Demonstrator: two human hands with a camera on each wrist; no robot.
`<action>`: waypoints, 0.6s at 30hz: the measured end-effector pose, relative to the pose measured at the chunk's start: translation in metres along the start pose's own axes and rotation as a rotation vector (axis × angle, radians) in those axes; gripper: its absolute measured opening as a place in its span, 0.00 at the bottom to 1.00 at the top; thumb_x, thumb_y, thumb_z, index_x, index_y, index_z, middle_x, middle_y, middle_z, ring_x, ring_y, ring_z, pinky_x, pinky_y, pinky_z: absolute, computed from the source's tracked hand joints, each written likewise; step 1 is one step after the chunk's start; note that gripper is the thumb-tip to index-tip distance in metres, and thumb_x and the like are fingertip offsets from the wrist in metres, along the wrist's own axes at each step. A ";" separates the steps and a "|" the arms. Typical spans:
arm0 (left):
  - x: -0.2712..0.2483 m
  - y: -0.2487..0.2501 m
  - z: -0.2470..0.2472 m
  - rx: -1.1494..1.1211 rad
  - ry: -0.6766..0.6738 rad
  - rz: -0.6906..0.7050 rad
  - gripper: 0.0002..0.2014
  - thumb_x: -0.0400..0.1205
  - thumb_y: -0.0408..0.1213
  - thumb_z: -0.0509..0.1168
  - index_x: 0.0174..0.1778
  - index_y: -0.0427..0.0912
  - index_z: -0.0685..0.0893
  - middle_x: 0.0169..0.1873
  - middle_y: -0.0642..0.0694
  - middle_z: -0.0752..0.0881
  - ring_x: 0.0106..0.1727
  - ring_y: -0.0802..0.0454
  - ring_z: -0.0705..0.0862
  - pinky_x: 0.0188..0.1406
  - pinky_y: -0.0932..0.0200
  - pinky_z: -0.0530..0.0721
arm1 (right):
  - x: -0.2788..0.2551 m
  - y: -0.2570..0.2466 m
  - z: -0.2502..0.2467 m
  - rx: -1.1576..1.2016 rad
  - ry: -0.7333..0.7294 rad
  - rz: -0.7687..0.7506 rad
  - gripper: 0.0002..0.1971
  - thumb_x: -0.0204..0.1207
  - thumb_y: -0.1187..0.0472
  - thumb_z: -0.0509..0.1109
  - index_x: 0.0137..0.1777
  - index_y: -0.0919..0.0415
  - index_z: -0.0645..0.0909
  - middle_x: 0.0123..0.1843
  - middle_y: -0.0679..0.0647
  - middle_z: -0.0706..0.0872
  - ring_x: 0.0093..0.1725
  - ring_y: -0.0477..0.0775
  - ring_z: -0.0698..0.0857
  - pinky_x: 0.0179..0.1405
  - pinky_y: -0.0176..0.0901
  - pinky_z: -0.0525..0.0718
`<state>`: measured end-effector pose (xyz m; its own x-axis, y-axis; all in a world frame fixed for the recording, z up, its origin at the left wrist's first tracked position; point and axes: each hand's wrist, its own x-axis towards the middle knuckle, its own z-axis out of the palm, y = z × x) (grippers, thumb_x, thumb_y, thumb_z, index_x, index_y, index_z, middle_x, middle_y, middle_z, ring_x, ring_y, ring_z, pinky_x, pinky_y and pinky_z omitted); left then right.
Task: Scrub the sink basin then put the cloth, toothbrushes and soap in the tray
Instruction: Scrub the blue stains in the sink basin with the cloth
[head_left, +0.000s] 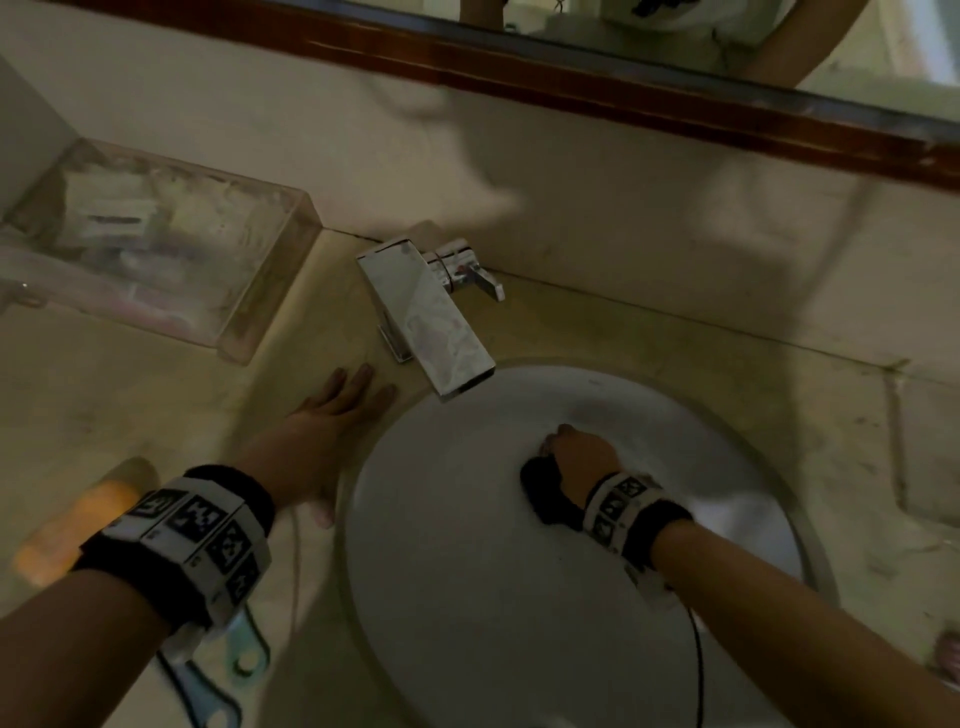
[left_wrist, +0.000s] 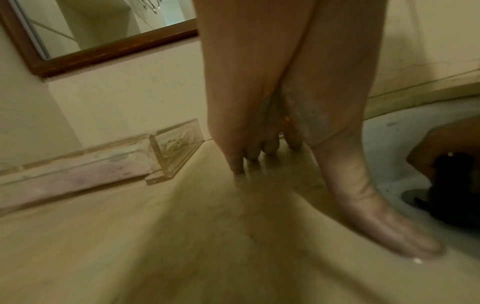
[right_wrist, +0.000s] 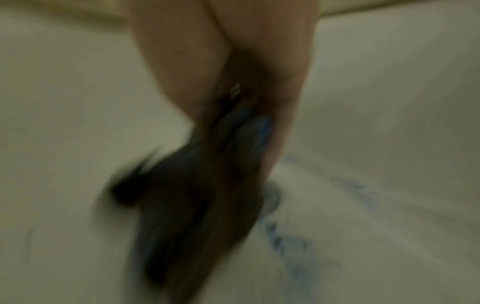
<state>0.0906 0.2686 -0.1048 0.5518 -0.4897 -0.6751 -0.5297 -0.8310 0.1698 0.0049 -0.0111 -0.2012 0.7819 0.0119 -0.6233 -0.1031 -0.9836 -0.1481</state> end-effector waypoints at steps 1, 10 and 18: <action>0.000 0.000 0.000 0.000 -0.001 0.000 0.77 0.50 0.49 0.86 0.74 0.51 0.26 0.81 0.49 0.30 0.83 0.36 0.33 0.85 0.40 0.48 | -0.003 0.009 -0.004 0.055 -0.033 -0.045 0.20 0.80 0.61 0.64 0.71 0.63 0.72 0.72 0.62 0.75 0.70 0.61 0.76 0.72 0.48 0.72; -0.002 0.006 -0.003 0.056 -0.020 -0.024 0.75 0.54 0.52 0.84 0.66 0.49 0.19 0.82 0.44 0.29 0.83 0.37 0.33 0.85 0.44 0.46 | -0.048 0.037 0.018 -0.429 -0.559 -0.224 0.21 0.81 0.63 0.64 0.73 0.66 0.70 0.76 0.65 0.72 0.73 0.65 0.74 0.73 0.56 0.72; -0.001 0.004 -0.002 0.025 -0.026 -0.033 0.78 0.52 0.51 0.85 0.75 0.42 0.24 0.83 0.44 0.31 0.83 0.36 0.33 0.85 0.44 0.45 | 0.001 0.030 -0.004 -0.359 -0.160 -0.084 0.22 0.87 0.56 0.49 0.76 0.66 0.64 0.75 0.65 0.72 0.68 0.65 0.77 0.71 0.53 0.75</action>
<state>0.0889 0.2656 -0.1022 0.5522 -0.4549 -0.6987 -0.5280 -0.8394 0.1293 0.0051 -0.0417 -0.2028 0.6701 0.0949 -0.7362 0.2006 -0.9781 0.0564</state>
